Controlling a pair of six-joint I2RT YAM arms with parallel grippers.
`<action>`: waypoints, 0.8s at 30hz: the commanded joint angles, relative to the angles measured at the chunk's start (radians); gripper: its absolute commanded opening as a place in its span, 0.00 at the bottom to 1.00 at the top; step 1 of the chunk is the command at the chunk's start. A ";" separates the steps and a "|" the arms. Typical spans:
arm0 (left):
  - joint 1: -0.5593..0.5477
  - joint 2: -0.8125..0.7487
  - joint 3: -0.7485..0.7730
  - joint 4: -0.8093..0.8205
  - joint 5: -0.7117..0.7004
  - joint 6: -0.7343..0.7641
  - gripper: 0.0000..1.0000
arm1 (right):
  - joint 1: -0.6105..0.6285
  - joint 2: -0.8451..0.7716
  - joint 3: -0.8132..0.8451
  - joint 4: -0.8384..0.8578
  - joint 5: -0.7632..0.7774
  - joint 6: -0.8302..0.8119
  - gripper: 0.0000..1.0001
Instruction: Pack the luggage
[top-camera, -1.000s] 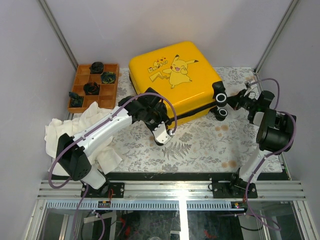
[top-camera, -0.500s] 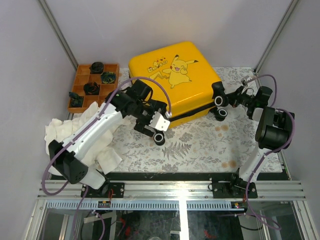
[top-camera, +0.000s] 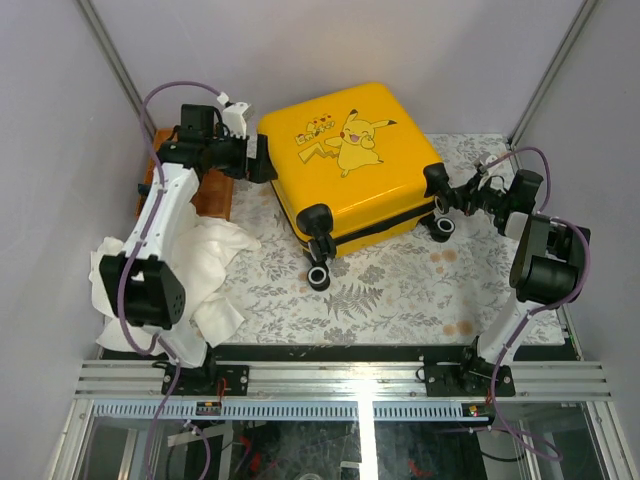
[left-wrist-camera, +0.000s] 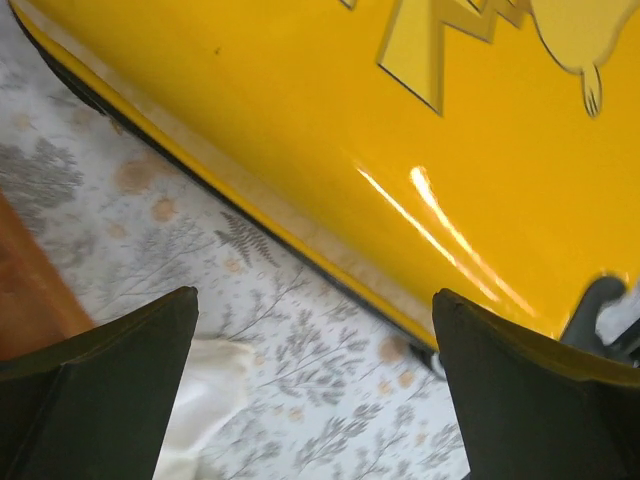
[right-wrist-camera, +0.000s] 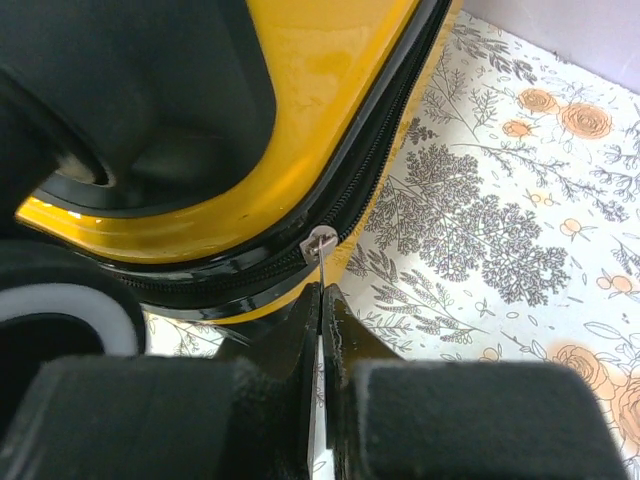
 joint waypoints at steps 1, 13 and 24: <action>0.018 0.101 -0.003 0.208 0.069 -0.351 1.00 | 0.028 -0.076 0.012 -0.081 -0.013 -0.099 0.00; -0.039 0.585 0.509 0.160 0.261 -0.258 0.93 | 0.066 -0.168 -0.054 -0.121 0.067 -0.135 0.00; -0.043 0.361 0.299 0.152 0.000 -0.168 0.93 | 0.112 -0.213 -0.095 -0.134 0.106 -0.110 0.00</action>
